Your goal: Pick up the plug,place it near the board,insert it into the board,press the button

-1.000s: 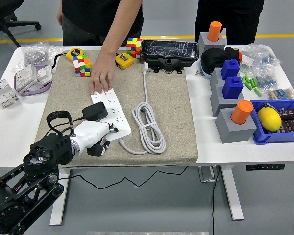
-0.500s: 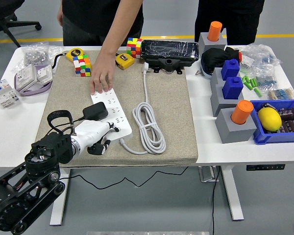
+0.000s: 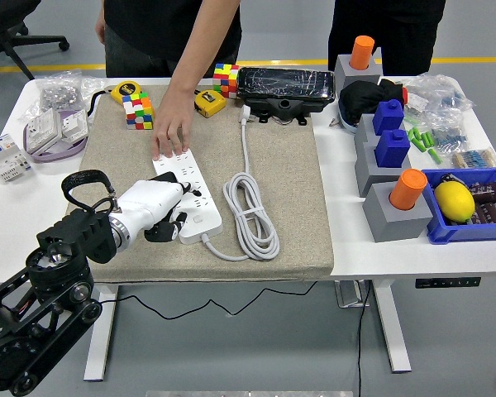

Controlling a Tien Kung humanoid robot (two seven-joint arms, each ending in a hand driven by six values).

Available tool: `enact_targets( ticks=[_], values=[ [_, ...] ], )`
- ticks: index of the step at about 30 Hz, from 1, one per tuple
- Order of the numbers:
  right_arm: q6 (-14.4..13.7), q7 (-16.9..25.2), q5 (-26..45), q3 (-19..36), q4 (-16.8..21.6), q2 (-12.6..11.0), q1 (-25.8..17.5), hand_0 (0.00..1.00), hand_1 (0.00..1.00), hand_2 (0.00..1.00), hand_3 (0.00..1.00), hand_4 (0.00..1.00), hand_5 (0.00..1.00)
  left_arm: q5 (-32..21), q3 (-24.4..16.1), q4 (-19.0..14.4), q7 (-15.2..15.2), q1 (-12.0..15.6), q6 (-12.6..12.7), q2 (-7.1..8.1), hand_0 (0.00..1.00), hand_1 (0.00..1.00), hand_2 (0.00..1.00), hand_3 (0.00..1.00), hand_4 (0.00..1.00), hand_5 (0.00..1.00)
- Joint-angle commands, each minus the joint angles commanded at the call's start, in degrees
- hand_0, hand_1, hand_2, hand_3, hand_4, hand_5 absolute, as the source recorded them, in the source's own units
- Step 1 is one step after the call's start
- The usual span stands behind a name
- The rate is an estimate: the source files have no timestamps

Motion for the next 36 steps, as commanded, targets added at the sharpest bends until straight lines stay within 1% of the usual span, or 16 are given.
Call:
enact_targets(
  ticks=[1,2,5,7,8,10,13,14,18,19,20,25,26,31,32,36],
  values=[
    [0.00,-0.03,-0.07,-0.01,0.00,0.01,-0.06,0.781,0.721,0.719,0.751,0.998,0.936,0.04,-0.51,-0.29,-0.97,0.25,1.71,-0.24,0.189,0.002,0.100,0.831,0.342,0.002],
    [0.00,-0.04,-0.04,-0.08,0.00,0.00,-0.09,0.781,0.722,0.719,0.750,0.998,0.937,0.09,-0.79,-0.32,-1.66,0.38,3.00,-0.39,0.214,0.043,0.140,0.765,0.578,0.002],
    [-0.02,-0.05,-0.06,-0.02,0.00,0.03,-0.14,0.781,0.722,0.719,0.750,0.998,0.937,0.23,-1.70,-0.39,-3.03,0.87,6.19,-0.82,0.214,0.043,0.140,0.765,0.578,0.002],
    [-0.02,-0.06,-0.09,-0.01,0.00,0.05,-0.17,0.781,0.722,0.719,0.750,0.998,0.937,0.28,-2.78,-0.08,-3.91,1.21,7.61,-1.27,0.214,0.043,0.140,0.765,0.578,0.002],
    [-0.03,-0.08,-0.16,0.08,0.00,0.07,-0.19,0.781,0.721,0.718,0.750,0.998,0.937,0.28,-3.29,0.09,-4.26,1.41,8.06,-1.48,0.405,0.474,0.507,0.819,0.872,0.055],
    [-0.04,-0.07,-0.20,0.18,0.00,0.09,-0.25,0.781,0.721,0.718,0.750,0.998,0.937,0.25,-3.91,0.30,-4.49,1.62,8.17,-1.70,0.405,0.474,0.507,0.819,0.872,0.055],
    [-0.05,-0.11,-0.30,0.28,0.00,0.10,-0.27,0.781,0.721,0.718,0.750,0.998,0.937,0.50,-5.43,0.94,-4.49,1.91,7.43,-2.09,0.405,0.474,0.507,0.819,0.872,0.055],
    [-0.05,-0.11,-0.28,0.25,0.00,0.08,-0.25,0.780,0.722,0.718,0.751,0.998,0.937,0.45,-5.74,1.11,-4.56,1.93,7.33,-2.13,0.758,0.911,0.904,0.909,0.998,0.193],
    [-0.04,-0.06,-0.34,0.32,0.00,0.15,-0.29,0.780,0.722,0.718,0.751,0.998,0.937,0.08,-7.64,2.83,-5.67,2.00,7.82,-2.30,0.758,0.911,0.904,0.909,0.998,0.193],
    [-0.02,-0.02,-0.36,0.36,0.00,0.20,-0.32,0.780,0.722,0.718,0.751,0.998,0.937,-0.53,-8.86,3.94,-6.51,2.09,8.37,-2.64,0.758,0.911,0.904,0.909,0.998,0.193],
    [0.00,-0.02,-0.28,0.30,0.00,0.23,-0.33,0.780,0.722,0.718,0.750,0.998,0.937,-0.60,-9.60,4.56,-6.93,2.14,8.65,-2.81,0.894,0.998,0.996,0.986,0.998,0.322],
    [0.00,-0.08,-0.09,0.09,0.00,0.20,-0.19,0.780,0.722,0.718,0.750,0.998,0.937,-1.57,-11.65,7.03,-8.31,1.81,9.80,-3.08,0.894,0.998,0.996,0.986,0.998,0.322],
    [0.00,-0.10,-0.06,0.05,0.00,0.19,-0.16,0.781,0.722,0.718,0.751,0.998,0.937,-1.63,-11.83,7.46,-8.41,1.67,9.90,-3.08,0.960,0.998,0.998,0.998,0.998,0.370],
    [-0.02,-0.08,0.10,-0.11,0.00,0.16,-0.09,0.781,0.722,0.718,0.751,0.998,0.937,-1.27,-12.35,9.90,-8.74,1.18,10.56,-3.65,0.960,0.998,0.998,0.998,0.998,0.370],
    [-0.03,-0.10,0.10,-0.10,0.00,0.16,-0.06,0.780,0.721,0.718,0.750,0.998,0.937,-1.04,-12.35,10.63,-8.90,1.00,10.73,-3.86,0.939,0.998,0.990,0.998,0.998,0.368],
    [-0.04,-0.14,0.22,-0.24,0.00,0.12,-0.08,0.780,0.721,0.718,0.750,0.998,0.937,-0.84,-12.09,12.91,-9.02,0.27,10.69,-4.46,0.939,0.998,0.990,0.998,0.998,0.368]
  ],
)
